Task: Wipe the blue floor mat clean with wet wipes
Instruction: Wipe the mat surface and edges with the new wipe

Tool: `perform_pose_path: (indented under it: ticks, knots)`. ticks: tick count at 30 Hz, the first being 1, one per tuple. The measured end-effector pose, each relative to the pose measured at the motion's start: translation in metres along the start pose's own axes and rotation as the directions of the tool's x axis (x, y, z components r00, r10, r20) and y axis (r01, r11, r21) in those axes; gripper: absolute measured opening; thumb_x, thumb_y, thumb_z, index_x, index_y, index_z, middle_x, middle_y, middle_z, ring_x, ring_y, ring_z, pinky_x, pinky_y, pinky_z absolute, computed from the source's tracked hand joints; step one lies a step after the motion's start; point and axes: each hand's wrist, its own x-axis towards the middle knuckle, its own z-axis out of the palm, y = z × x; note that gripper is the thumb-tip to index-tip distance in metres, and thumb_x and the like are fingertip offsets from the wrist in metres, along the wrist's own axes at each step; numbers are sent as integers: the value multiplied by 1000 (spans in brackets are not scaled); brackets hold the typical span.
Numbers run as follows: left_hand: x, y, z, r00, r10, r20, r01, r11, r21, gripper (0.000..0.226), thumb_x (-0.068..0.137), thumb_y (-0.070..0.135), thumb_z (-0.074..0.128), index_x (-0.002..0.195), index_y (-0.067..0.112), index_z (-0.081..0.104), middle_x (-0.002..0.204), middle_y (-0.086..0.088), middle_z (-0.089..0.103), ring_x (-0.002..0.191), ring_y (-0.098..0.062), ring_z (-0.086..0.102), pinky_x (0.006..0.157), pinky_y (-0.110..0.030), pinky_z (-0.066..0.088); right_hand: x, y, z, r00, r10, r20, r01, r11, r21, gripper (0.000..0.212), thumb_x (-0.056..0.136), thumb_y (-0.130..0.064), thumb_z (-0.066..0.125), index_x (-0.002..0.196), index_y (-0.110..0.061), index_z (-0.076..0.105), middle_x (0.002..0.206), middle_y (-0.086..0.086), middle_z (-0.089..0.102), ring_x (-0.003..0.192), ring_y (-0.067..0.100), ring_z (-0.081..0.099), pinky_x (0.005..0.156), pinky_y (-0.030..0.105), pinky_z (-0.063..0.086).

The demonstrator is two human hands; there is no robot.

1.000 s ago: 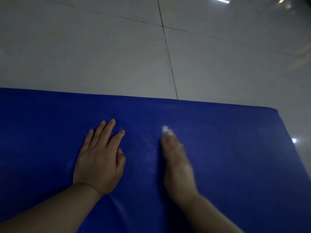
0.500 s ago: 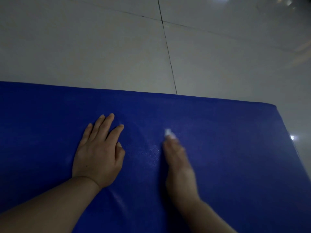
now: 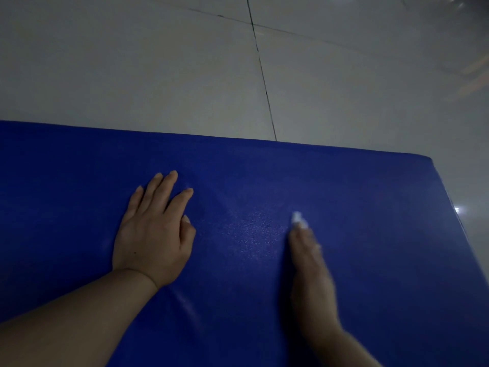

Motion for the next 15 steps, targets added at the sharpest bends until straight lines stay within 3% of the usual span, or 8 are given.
perform_pose_path:
  ticks: [2,4,6,8,11,13,15]
  knots:
    - [0,0,0,1000,5,-2,-5,1000,-2,55,88,31,26,131,10,54,150,-13,37,141,-27,28,116,-41,14,-18,-29,9,971,-208,118,204,978,50,62,84,1,33,145,-7,35,156,8,27,145,21,22,118,31,16]
    - [0,0,0,1000,2,-10,-2,1000,-4,55,88,31,26,132,10,54,150,-13,37,141,-27,27,116,-43,15,-18,-27,4,942,-291,169,286,957,54,66,81,0,32,146,-8,34,156,7,27,145,19,21,118,30,14]
    - [0,0,0,1000,0,-14,0,1000,-10,56,88,31,26,132,10,54,150,-13,36,141,-27,27,116,-43,15,-9,6,-8,976,-175,128,173,985,26,73,74,9,31,145,-8,38,154,1,31,144,17,25,118,30,16]
    - [1,0,1,1000,1,-16,-2,1000,-15,55,88,31,26,132,10,54,150,-12,36,141,-27,26,116,-42,14,0,46,-25,996,86,6,-86,996,-6,83,69,21,33,145,-11,38,153,-6,31,142,19,28,118,30,17]
    - [0,0,1,1000,-1,-24,1,1000,-15,55,88,31,27,132,10,53,151,-13,35,141,-27,25,116,-42,12,7,73,-46,875,466,-132,-468,883,21,91,68,29,35,146,-18,31,151,-10,26,144,17,23,115,23,17]
    - [0,1,0,1000,1,-18,-1,1000,-17,57,88,32,26,133,10,53,151,-13,35,142,-27,25,116,-42,12,6,49,-35,886,445,-132,-444,895,44,87,69,28,33,145,-14,34,150,-11,25,144,15,24,115,21,17]
    - [0,0,0,1000,-1,-13,1,1000,-21,58,88,32,25,134,10,52,152,-12,34,142,-27,24,117,-42,11,-10,11,-12,971,228,-73,-224,973,53,77,71,20,31,143,-6,39,153,-2,29,143,16,26,117,27,18]
